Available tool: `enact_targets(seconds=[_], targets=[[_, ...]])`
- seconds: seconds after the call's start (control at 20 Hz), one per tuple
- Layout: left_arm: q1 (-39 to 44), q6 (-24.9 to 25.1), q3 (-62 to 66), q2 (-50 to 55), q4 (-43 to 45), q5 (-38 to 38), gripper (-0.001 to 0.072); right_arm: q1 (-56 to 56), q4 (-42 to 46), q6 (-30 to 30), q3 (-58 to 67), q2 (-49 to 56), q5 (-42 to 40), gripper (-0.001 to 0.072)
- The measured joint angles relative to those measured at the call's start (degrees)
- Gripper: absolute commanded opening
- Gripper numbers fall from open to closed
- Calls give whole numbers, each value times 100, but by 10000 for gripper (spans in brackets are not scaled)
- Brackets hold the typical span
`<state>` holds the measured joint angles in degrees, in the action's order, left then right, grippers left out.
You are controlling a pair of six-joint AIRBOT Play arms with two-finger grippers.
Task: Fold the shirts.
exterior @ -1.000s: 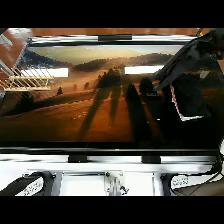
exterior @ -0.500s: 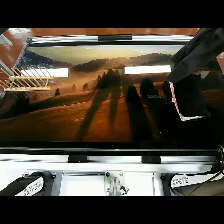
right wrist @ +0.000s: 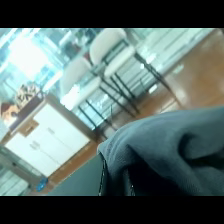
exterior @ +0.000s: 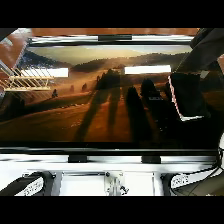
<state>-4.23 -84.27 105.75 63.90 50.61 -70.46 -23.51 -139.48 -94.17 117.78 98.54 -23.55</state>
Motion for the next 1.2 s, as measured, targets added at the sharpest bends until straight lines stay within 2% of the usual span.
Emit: enact_targets(seconds=[0.2, 0.35, 0.5, 0.8, 1.2], targets=[[-2, 0, 0, 11, 0, -48, 36, 111, 197, -258, 0, 184, -151, 73], [-2, 0, 0, 11, 0, -68, 37, 24, 404, -376, -4, 184, -748, 73], [-2, 0, 0, 11, 0, -72, 37, -155, 817, -345, -4, 48, -1821, 72], [-2, 4, 0, 11, 0, -177, 36, -273, 2811, 144, -4, -302, -4203, 73], [-2, 90, 0, 11, 0, -216, 37, -284, 4192, 844, -223, -396, -6953, 73]])
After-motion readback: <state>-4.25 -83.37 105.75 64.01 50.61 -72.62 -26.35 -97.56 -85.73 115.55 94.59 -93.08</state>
